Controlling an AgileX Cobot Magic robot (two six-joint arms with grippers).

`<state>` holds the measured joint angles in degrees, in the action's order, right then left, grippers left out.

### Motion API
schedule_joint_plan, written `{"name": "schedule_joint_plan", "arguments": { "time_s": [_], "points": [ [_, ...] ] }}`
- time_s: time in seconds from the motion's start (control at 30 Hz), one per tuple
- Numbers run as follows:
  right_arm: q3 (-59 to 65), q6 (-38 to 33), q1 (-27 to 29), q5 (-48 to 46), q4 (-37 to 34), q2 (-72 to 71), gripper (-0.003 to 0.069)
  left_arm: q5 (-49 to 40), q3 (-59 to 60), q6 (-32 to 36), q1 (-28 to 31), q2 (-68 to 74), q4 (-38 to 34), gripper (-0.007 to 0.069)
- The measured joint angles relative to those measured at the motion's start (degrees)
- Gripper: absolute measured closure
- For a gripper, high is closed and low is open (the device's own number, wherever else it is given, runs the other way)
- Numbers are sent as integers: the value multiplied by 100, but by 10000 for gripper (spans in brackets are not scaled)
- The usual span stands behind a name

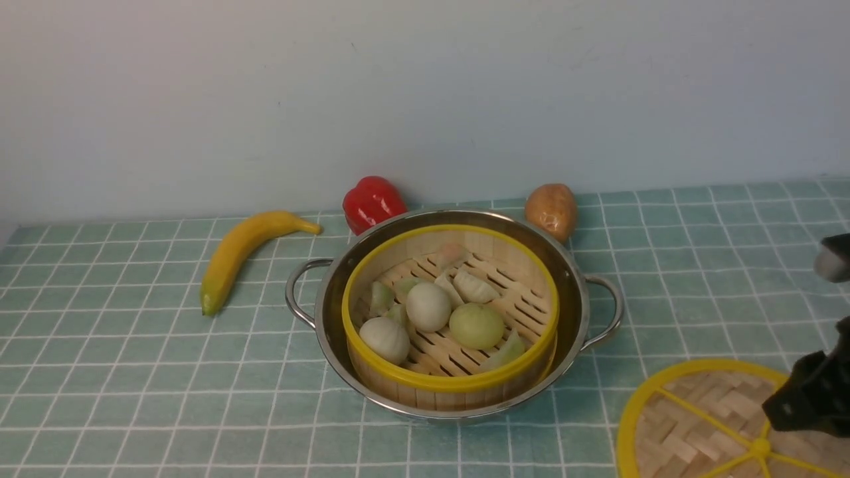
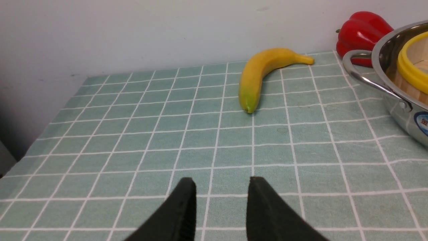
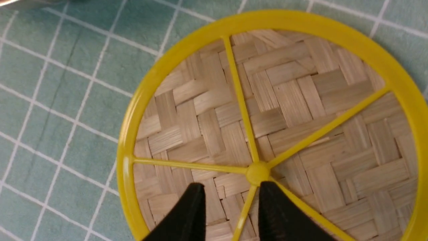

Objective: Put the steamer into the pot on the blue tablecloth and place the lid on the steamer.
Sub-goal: 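Move the gripper down to the bamboo steamer lid and grasp its center knob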

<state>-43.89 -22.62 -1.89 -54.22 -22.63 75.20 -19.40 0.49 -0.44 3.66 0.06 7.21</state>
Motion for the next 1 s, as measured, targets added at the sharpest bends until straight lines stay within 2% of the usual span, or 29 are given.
{"name": "schedule_joint_plan", "arguments": {
  "time_s": [0.13, 0.23, 0.43, 1.0],
  "points": [
    [-213, 532, -509, -92, 711, 384, 391, 0, 0, 0, 0, 0, 0, 403],
    [-386, 1198, -1295, -129, 1654, 713, 371, 0, 0, 0, 0, 0, 0, 403],
    [-600, 2457, -1992, -317, 2900, 1120, 363, 0, 0, 0, 0, 0, 1, 391],
    [-648, 2736, -2029, -268, 3074, 1903, 365, 0, 0, 0, 0, 0, 1, 382]
  ]
}}
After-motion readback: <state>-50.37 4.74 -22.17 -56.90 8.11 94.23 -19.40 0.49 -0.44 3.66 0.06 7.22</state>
